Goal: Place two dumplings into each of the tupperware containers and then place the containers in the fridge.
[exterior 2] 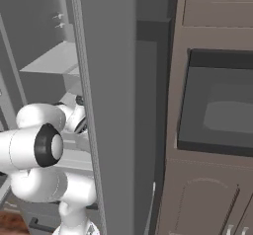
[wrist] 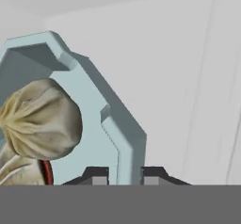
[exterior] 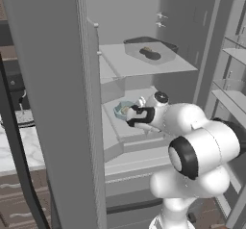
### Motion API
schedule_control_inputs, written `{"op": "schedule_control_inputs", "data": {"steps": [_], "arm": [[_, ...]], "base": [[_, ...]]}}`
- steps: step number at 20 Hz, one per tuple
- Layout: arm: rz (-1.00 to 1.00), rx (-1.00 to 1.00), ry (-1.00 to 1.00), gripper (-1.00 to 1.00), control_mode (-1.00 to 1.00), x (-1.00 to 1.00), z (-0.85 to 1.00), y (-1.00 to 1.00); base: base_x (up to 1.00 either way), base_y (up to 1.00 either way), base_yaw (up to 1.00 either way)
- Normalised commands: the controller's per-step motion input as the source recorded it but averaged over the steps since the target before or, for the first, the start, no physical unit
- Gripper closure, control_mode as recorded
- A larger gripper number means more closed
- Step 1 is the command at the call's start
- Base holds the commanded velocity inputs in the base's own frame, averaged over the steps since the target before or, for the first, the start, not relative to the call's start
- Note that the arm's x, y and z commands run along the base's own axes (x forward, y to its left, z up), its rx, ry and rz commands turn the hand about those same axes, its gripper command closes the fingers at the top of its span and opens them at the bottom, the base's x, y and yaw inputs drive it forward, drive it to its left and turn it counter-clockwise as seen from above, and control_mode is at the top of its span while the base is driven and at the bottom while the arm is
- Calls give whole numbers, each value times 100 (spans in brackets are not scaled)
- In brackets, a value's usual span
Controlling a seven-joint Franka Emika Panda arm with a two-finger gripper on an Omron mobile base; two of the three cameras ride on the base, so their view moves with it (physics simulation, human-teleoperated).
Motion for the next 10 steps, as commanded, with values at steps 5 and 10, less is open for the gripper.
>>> {"op": "schedule_control_inputs", "data": {"steps": [5, 10], "arm": [[0, 0, 0, 100, -100, 29, -9, 0], [0, 0, 0, -100, -100, 0, -2, 0]], "base": [[0, 0, 0], [0, 0, 0]]}}
